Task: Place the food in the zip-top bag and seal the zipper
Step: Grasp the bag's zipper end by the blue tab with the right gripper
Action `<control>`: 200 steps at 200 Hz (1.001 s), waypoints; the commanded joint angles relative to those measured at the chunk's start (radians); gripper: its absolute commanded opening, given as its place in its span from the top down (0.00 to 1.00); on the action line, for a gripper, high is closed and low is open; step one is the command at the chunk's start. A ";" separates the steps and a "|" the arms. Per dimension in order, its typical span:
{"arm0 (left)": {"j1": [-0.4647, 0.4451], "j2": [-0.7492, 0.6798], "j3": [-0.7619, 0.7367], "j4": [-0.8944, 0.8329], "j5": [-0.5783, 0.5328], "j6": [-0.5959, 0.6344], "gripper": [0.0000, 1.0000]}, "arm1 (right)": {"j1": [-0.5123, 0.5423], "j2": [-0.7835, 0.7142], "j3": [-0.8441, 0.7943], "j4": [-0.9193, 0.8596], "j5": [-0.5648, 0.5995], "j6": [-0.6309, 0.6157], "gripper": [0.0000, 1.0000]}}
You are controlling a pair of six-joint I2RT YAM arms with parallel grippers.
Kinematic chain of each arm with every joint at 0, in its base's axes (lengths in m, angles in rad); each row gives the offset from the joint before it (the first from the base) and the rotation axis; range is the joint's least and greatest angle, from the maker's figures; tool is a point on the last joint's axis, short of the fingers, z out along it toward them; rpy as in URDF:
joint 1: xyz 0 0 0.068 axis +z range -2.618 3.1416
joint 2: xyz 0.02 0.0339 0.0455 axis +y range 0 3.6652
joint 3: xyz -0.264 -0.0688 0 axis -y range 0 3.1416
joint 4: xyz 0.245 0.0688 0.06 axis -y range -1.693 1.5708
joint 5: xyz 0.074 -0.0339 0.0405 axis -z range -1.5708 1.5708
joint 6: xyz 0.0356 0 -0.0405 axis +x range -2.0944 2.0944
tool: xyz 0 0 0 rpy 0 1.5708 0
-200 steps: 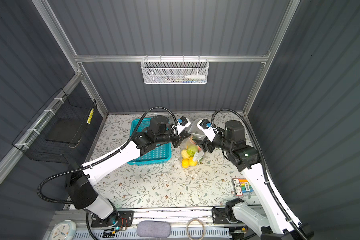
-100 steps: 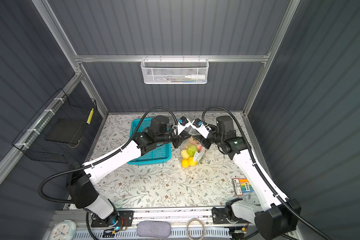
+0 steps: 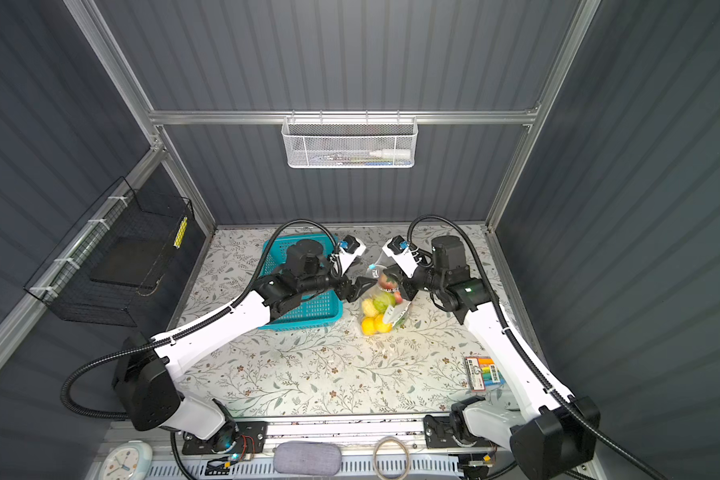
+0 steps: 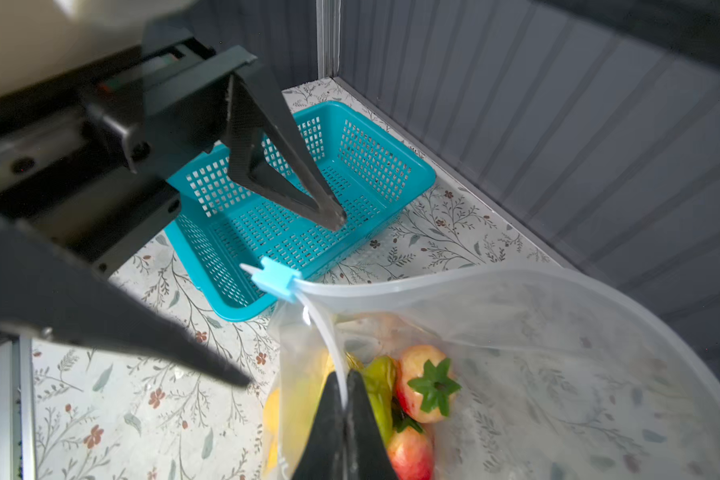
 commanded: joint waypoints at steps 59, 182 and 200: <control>0.063 -0.027 -0.018 0.150 0.173 -0.114 0.46 | 0.000 -0.012 0.007 0.076 0.023 0.222 1.00; 0.063 0.055 0.067 0.124 0.292 -0.117 0.66 | 0.000 0.041 0.052 0.018 0.021 0.238 1.00; 0.063 0.067 0.079 0.125 0.296 -0.117 0.70 | 0.000 0.040 0.050 0.021 0.025 0.234 1.00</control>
